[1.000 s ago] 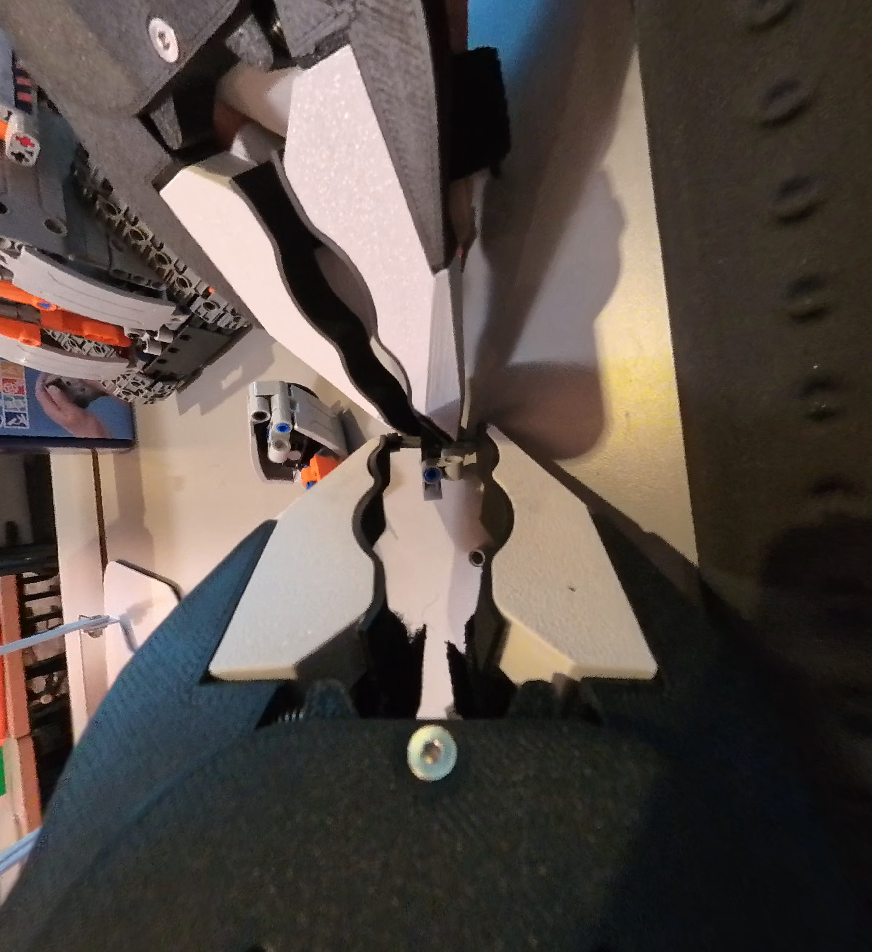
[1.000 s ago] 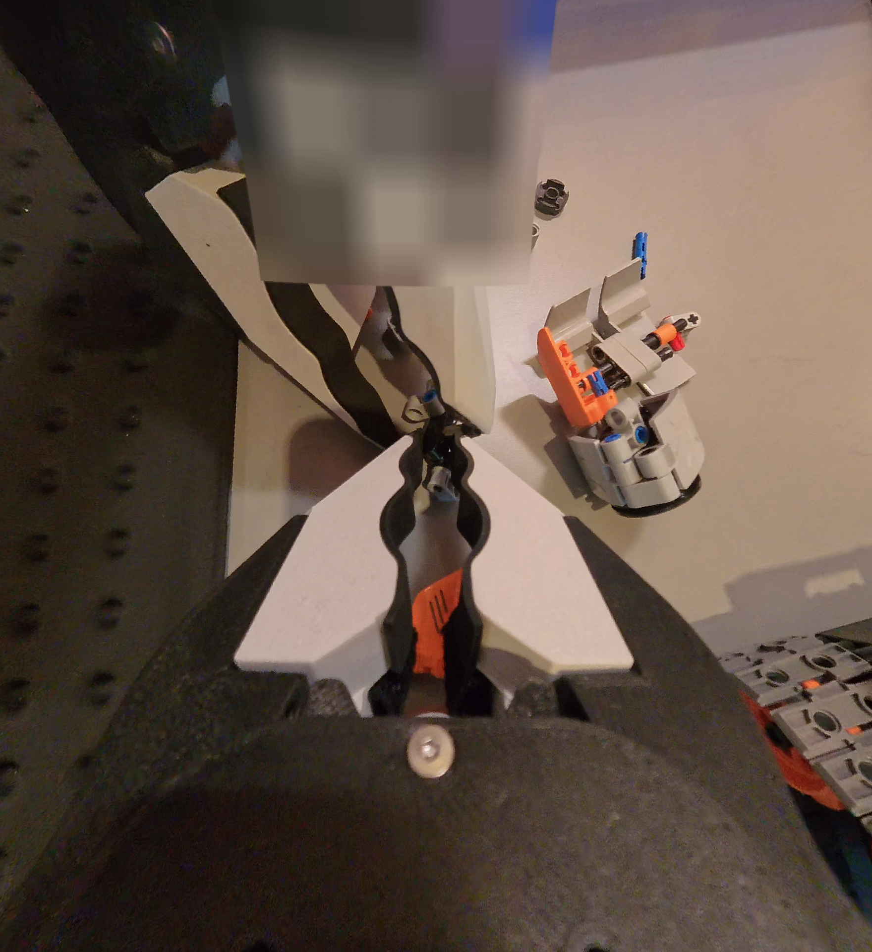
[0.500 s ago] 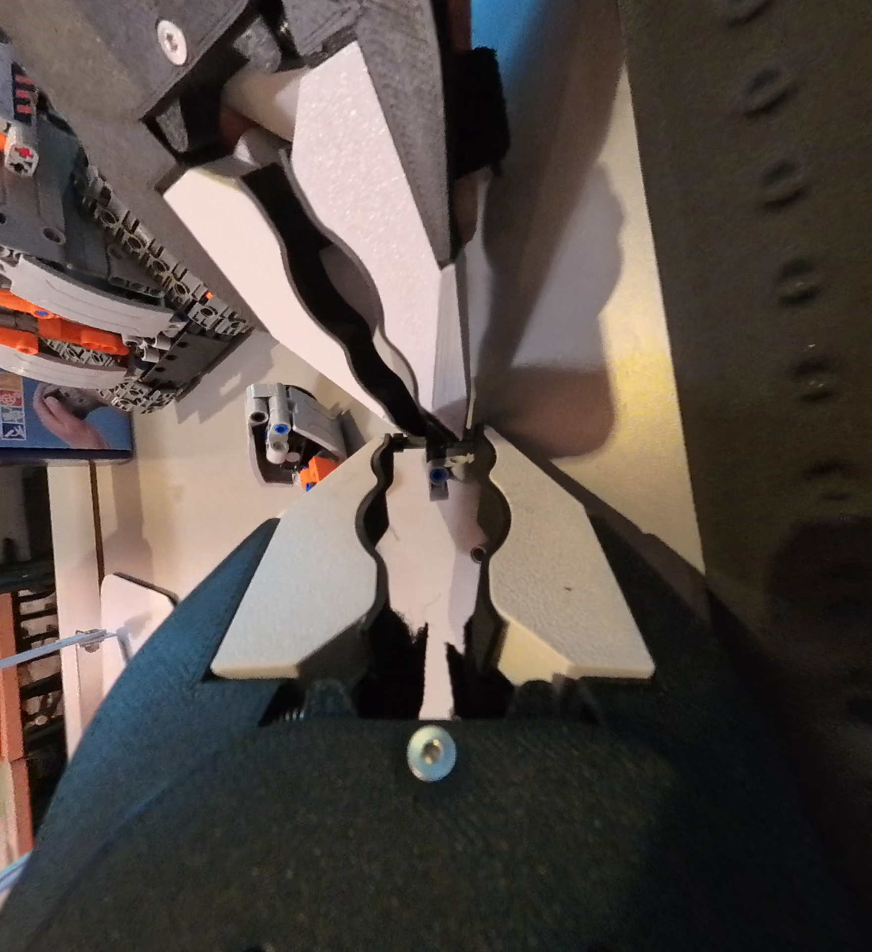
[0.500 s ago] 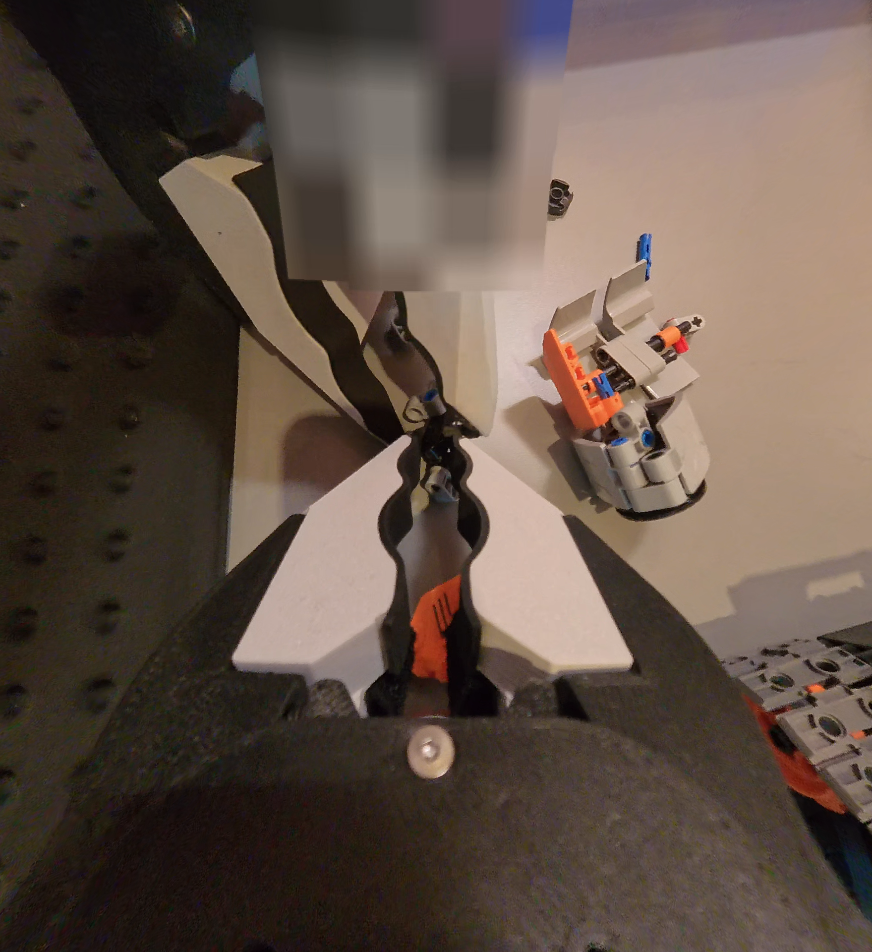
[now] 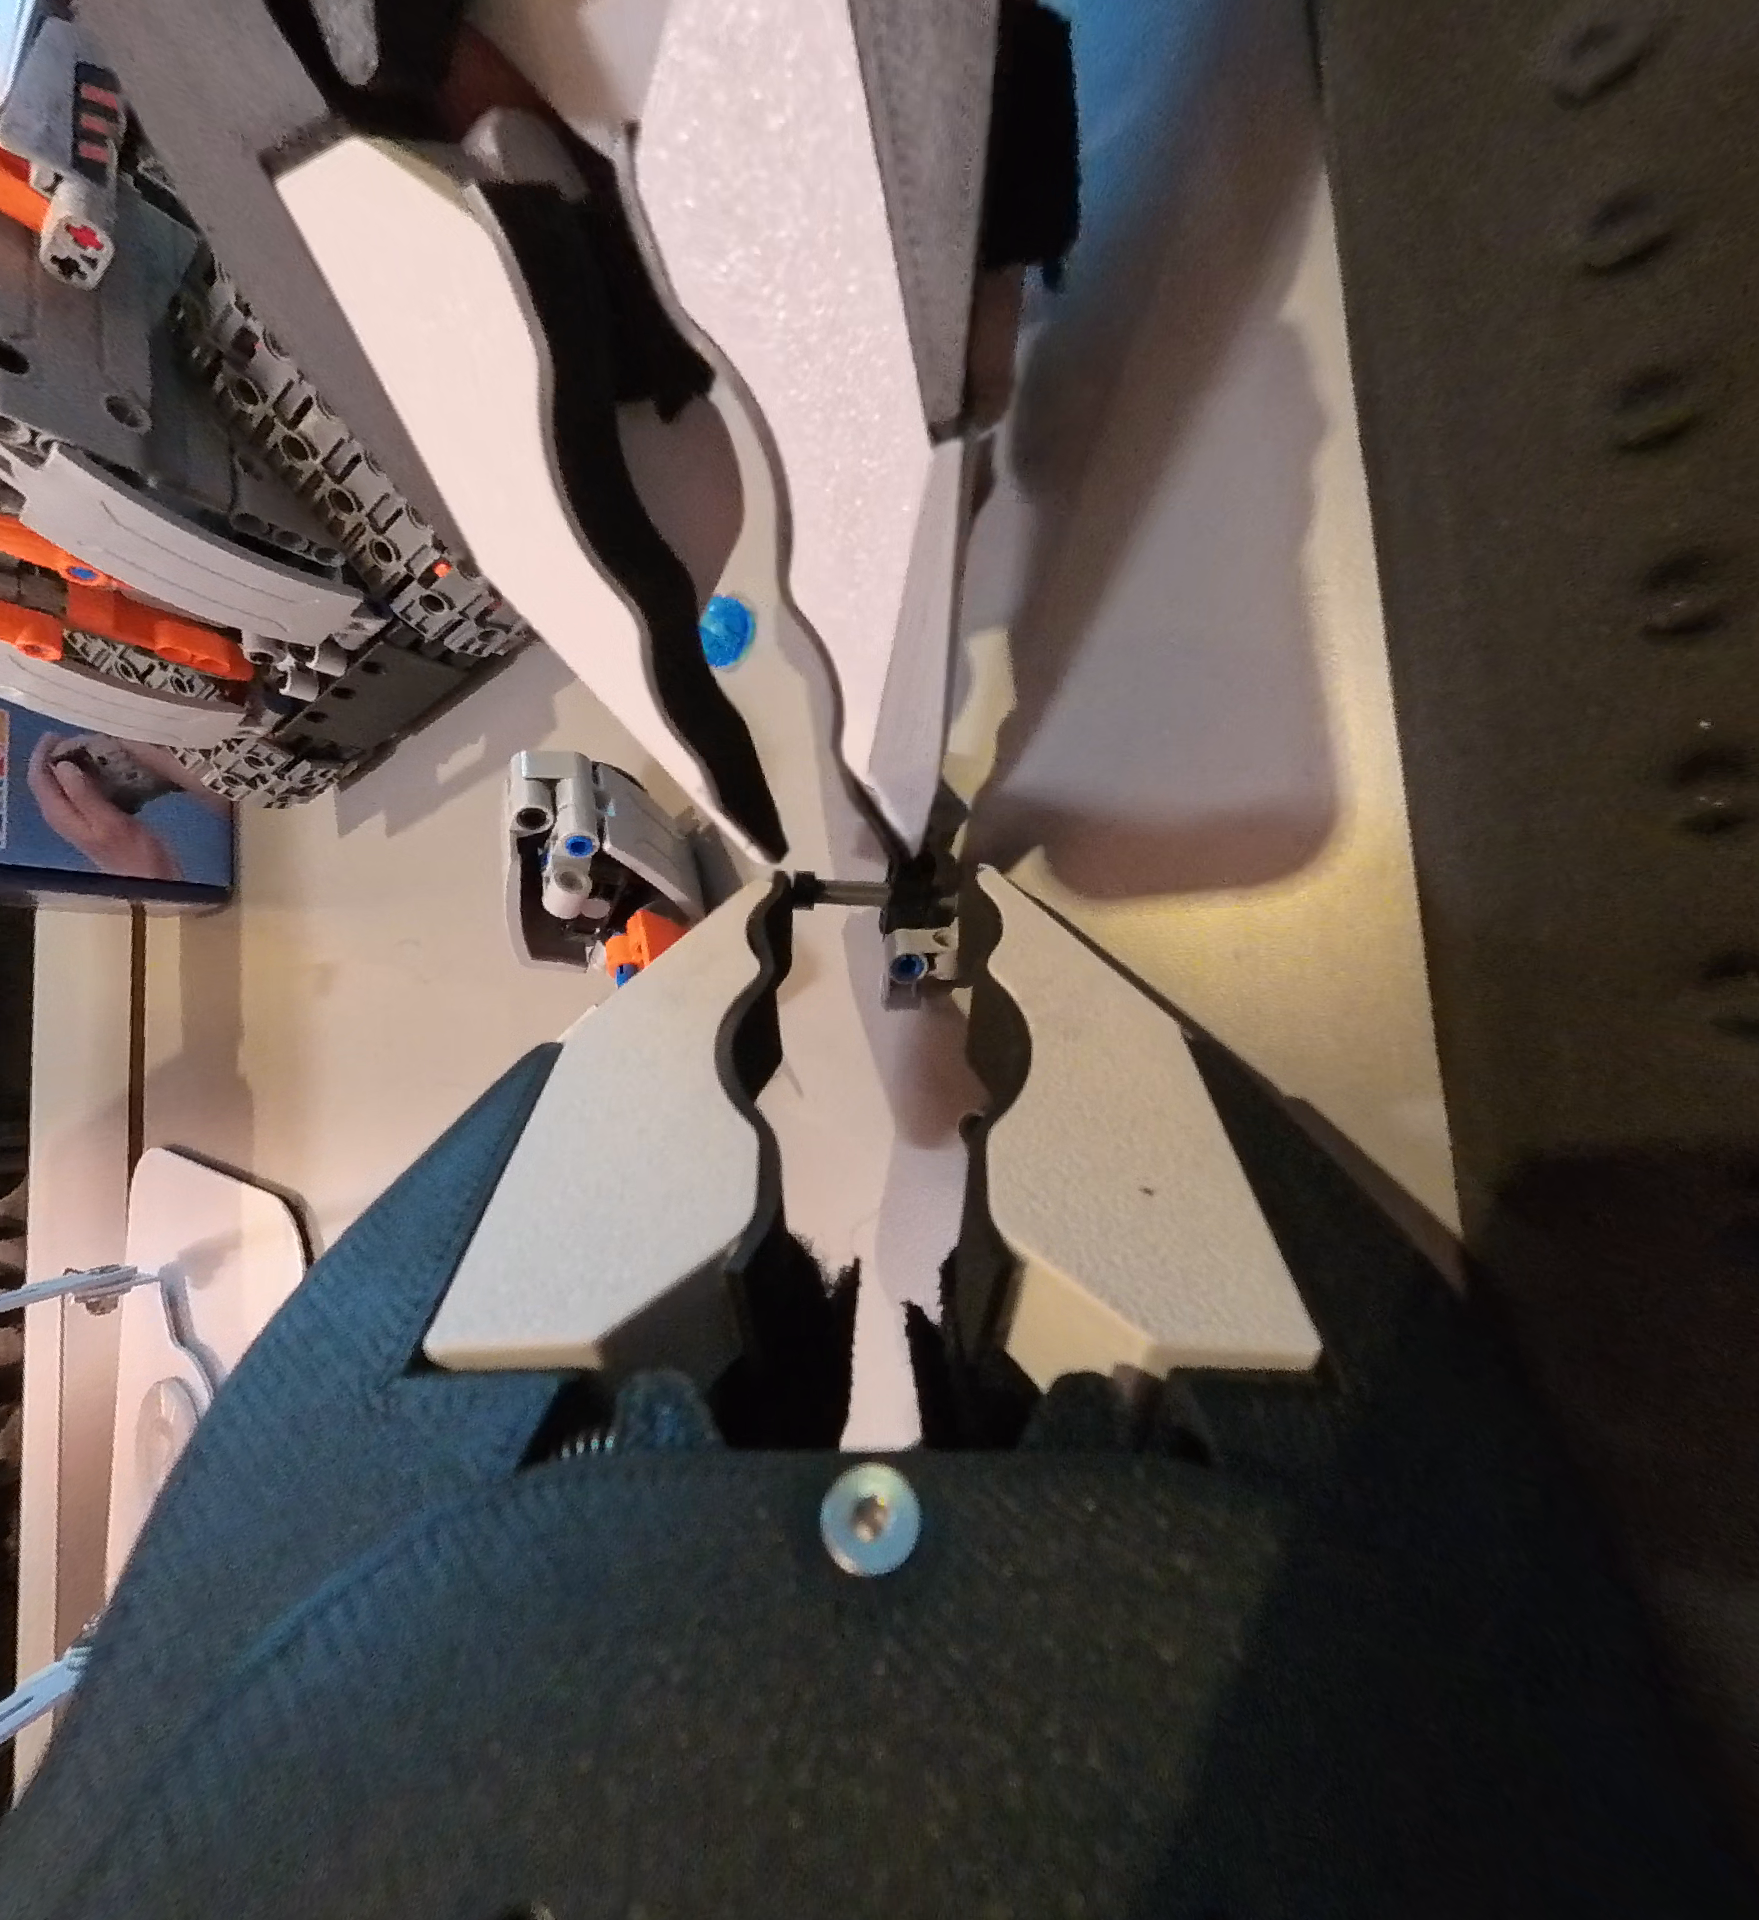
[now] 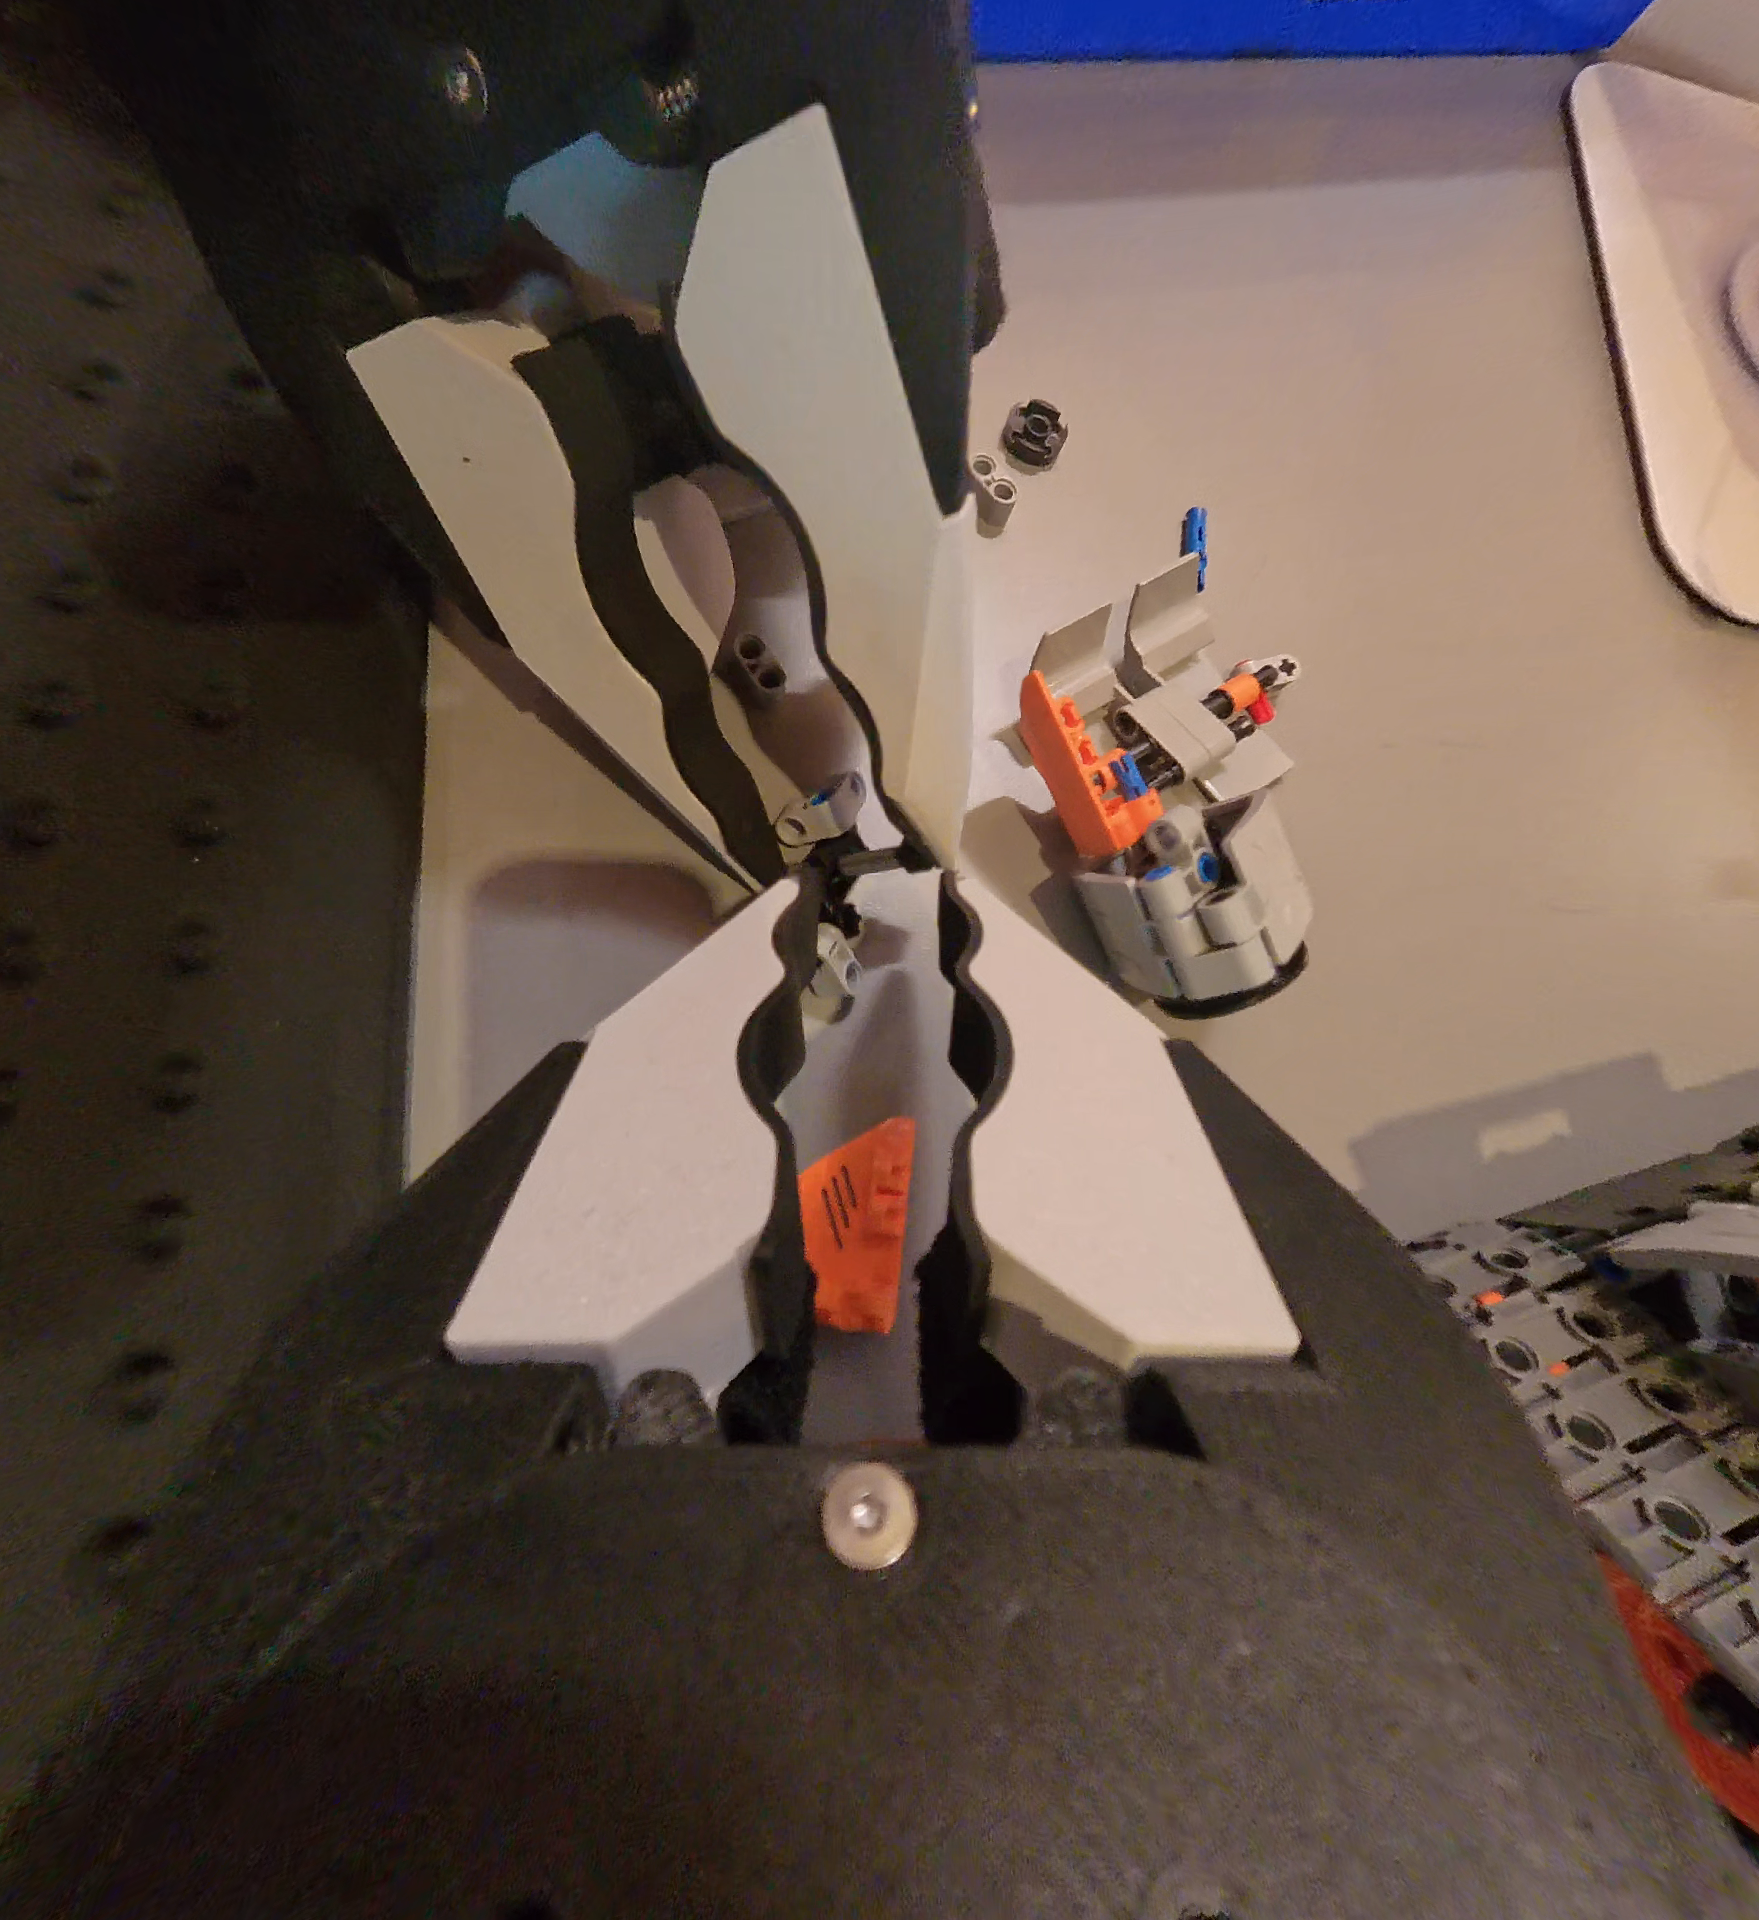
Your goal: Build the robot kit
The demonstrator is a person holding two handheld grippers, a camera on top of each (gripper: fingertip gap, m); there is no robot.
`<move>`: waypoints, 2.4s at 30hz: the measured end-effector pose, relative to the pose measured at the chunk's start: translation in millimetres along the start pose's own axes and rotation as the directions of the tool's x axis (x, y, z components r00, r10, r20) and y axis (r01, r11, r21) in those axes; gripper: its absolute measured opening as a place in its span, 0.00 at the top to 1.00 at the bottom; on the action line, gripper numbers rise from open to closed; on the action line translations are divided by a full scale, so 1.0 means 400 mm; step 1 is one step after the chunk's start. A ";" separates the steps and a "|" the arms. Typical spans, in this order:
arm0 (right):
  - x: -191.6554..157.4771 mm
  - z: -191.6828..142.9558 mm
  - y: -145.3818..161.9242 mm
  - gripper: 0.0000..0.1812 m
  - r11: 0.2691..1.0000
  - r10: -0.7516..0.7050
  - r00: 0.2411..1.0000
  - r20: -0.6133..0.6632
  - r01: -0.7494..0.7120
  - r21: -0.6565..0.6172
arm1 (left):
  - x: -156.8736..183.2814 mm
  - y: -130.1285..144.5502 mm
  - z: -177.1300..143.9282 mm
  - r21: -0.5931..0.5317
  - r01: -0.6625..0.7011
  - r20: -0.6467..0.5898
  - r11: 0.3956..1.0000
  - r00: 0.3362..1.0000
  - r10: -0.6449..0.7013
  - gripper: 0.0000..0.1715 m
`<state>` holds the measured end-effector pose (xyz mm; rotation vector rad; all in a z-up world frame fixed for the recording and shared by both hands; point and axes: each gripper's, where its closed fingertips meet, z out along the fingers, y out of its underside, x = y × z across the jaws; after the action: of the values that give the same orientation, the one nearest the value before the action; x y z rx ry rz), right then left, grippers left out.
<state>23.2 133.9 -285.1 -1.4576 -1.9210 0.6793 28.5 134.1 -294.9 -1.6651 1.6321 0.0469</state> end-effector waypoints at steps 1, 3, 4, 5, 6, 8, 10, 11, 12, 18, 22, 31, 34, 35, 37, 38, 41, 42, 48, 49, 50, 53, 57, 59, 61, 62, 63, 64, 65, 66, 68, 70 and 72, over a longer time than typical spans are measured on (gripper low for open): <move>0.001 0.001 -0.001 0.89 1.000 -0.005 1.000 -0.006 0.005 0.003 | -0.001 0.001 0.000 -0.001 -0.001 0.003 1.000 1.000 0.001 0.83; -0.001 0.002 -0.001 0.92 1.000 -0.007 1.000 0.001 0.007 0.004 | -0.002 0.001 0.000 -0.001 -0.002 0.009 1.000 1.000 0.002 0.83; 0.000 0.004 0.003 0.94 1.000 -0.011 1.000 -0.003 0.011 -0.005 | -0.002 0.001 0.000 0.001 -0.002 0.011 1.000 1.000 0.002 0.83; -0.003 0.006 0.005 0.98 1.000 -0.017 1.000 0.000 0.017 -0.009 | -0.003 0.001 0.000 0.002 -0.002 0.013 1.000 1.000 0.002 0.83; -0.007 0.009 0.005 1.00 1.000 -0.020 1.000 0.009 0.020 -0.011 | -0.003 0.001 0.000 0.001 -0.005 0.016 1.000 1.000 0.005 0.83; -0.010 0.011 0.005 1.00 1.000 -0.027 1.000 0.010 0.027 -0.012 | -0.003 0.000 0.000 0.001 -0.010 0.023 1.000 1.000 0.010 0.83; -0.011 0.012 0.005 1.00 1.000 -0.022 1.000 0.014 0.022 -0.012 | -0.003 0.000 0.001 0.001 -0.012 0.027 1.000 1.000 0.012 0.83; -0.011 0.012 0.005 1.00 1.000 -0.022 1.000 0.015 0.022 -0.012 | -0.003 0.000 0.001 0.001 -0.012 0.028 1.000 1.000 0.012 0.83; -0.011 0.011 0.005 1.00 1.000 -0.021 1.000 0.015 0.022 -0.013 | -0.004 0.001 0.001 0.001 -0.011 0.030 1.000 0.999 0.011 0.83; 0.009 -0.001 -0.004 0.85 1.000 -0.006 1.000 -0.030 0.006 0.003 | -0.005 0.001 0.001 0.003 -0.007 0.035 1.000 0.999 0.007 0.83; 0.002 0.009 0.000 0.85 0.999 -0.032 0.999 -0.033 0.032 -0.012 | -0.006 0.002 0.002 0.004 0.004 0.032 1.000 0.999 -0.004 0.83; -0.003 0.014 0.001 0.92 0.997 -0.068 0.997 -0.042 0.067 -0.023 | -0.010 0.005 0.003 -0.004 0.004 0.045 1.000 0.999 -0.003 0.83; -0.011 0.019 0.003 0.96 0.997 -0.076 0.997 -0.028 0.075 -0.030 | -0.012 0.006 0.003 -0.007 0.005 0.050 1.000 0.999 -0.005 0.83; -0.013 0.020 0.004 0.97 0.997 -0.076 0.997 -0.025 0.075 -0.032 | -0.014 0.006 0.003 -0.008 0.003 0.052 1.000 0.999 -0.003 0.83; -0.014 0.020 0.005 0.98 0.997 -0.072 0.997 -0.020 0.071 -0.035 | -0.014 0.006 0.002 -0.009 0.002 0.055 1.000 0.998 -0.001 0.82; -0.014 0.019 0.006 0.98 0.997 -0.069 0.997 -0.016 0.068 -0.035 | -0.015 0.006 0.000 -0.008 0.003 0.057 1.000 0.998 -0.003 0.82; -0.015 0.019 0.006 0.98 0.998 -0.050 0.999 -0.006 0.049 -0.031 | -0.020 0.006 -0.004 -0.006 0.012 0.067 1.000 0.998 -0.011 0.81; -0.014 0.019 0.006 0.98 0.999 -0.043 0.999 -0.003 0.043 -0.029 | -0.020 0.007 -0.005 -0.009 0.012 0.069 1.000 0.998 -0.012 0.81; -0.014 0.019 0.006 0.98 0.999 -0.025 1.000 0.003 0.025 -0.025 | -0.017 0.009 -0.007 -0.017 -0.001 0.078 1.000 0.997 0.003 0.85; -0.014 0.019 0.006 0.98 0.999 -0.024 1.000 0.003 0.024 -0.025 | -0.019 0.009 -0.008 -0.018 -0.008 0.085 1.000 0.996 0.009 0.86; -0.014 0.019 0.006 0.98 0.999 -0.020 1.000 0.004 0.020 -0.024 | -0.020 0.009 -0.009 -0.019 -0.011 0.090 1.000 0.996 0.012 0.87; -0.012 0.018 0.006 0.98 1.000 -0.018 1.000 0.000 0.018 -0.023 | -0.022 0.010 -0.008 -0.019 -0.009 0.094 1.000 0.996 0.010 0.87; 0.006 0.011 0.002 0.90 0.999 -0.030 0.998 -0.048 0.030 -0.016 | -0.023 0.009 -0.006 -0.016 -0.015 0.098 1.000 0.995 0.016 0.89; 0.011 0.009 0.002 0.88 0.999 -0.039 0.997 -0.061 0.038 -0.016 | -0.024 0.008 -0.005 -0.014 -0.020 0.101 1.000 0.995 0.021 0.89; 0.009 0.011 0.004 0.89 0.999 -0.047 0.997 -0.058 0.046 -0.019 | -0.024 0.008 -0.004 -0.013 -0.020 0.101 1.000 0.995 0.021 0.89; 0.009 0.011 0.004 0.89 0.999 -0.050 0.997 -0.060 0.049 -0.018 | -0.025 0.008 -0.004 -0.012 -0.020 0.101 1.000 0.995 0.021 0.89; 0.011 0.011 0.003 0.89 0.999 -0.051 0.997 -0.063 0.050 -0.018 | -0.025 0.008 -0.004 -0.012 -0.020 0.102 1.000 0.995 0.022 0.89; 0.012 0.011 0.003 0.88 0.999 -0.053 0.996 -0.068 0.051 -0.018 | -0.026 0.009 -0.003 -0.013 -0.021 0.102 1.000 0.995 0.022 0.89; 0.014 0.011 0.003 0.88 0.998 -0.059 0.995 -0.075 0.058 -0.020 | -0.026 0.009 -0.003 -0.013 -0.022 0.102 1.000 0.994 0.023 0.89; 0.015 0.011 0.002 0.88 0.998 -0.069 0.994 -0.082 0.067 -0.022 | -0.026 0.009 -0.003 -0.013 -0.022 0.102 1.000 0.995 0.023 0.89; 0.018 0.010 0.002 0.87 0.996 -0.085 0.992 -0.098 0.082 -0.028 | -0.027 0.009 -0.003 -0.013 -0.024 0.103 1.000 0.994 0.025 0.89; 0.016 0.011 0.002 0.87 0.995 -0.093 0.991 -0.100 0.090 -0.031 | -0.027 0.009 -0.002 -0.014 -0.027 0.104 1.000 0.994 0.028 0.89; 0.015 0.012 0.002 0.88 0.995 -0.094 0.991 -0.097 0.092 -0.030 | -0.028 0.009 -0.002 -0.013 -0.024 0.102 1.000 0.994 0.025 0.89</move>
<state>19.1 140.0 -287.9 -1.3814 -1.9153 0.5325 23.3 143.5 -290.3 -1.6248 1.5783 0.1520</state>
